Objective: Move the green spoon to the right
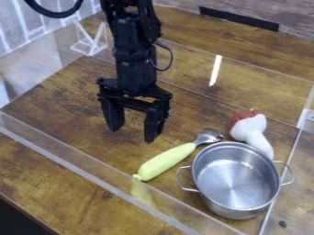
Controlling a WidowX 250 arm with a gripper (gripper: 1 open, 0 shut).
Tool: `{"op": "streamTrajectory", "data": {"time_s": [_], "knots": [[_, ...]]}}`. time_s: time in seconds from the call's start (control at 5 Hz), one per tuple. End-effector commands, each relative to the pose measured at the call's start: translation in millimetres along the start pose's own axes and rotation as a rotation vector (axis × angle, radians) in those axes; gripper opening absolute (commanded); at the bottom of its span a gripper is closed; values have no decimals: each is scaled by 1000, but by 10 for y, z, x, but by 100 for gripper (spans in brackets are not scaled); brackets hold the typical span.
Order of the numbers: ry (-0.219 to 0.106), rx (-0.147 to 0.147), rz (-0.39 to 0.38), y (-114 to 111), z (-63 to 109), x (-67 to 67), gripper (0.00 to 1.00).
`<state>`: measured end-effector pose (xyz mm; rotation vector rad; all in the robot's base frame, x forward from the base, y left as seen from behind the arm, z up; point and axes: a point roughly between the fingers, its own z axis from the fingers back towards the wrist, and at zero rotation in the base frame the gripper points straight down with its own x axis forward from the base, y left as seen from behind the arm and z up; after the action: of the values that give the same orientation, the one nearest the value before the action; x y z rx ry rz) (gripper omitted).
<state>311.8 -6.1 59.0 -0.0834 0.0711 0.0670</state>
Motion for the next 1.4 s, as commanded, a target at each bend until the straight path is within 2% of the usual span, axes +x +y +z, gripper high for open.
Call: {"op": "streamTrajectory", "data": {"time_s": [0.0, 0.2, 0.6, 1.2], "knots": [[-46, -10, -58, -79, -15, 19, 100], [-61, -18, -91, -117, -137, 29, 100], [-95, -30, -237, -264, -292, 69, 100], [-149, -56, -128, -782, -342, 161, 100]]}}
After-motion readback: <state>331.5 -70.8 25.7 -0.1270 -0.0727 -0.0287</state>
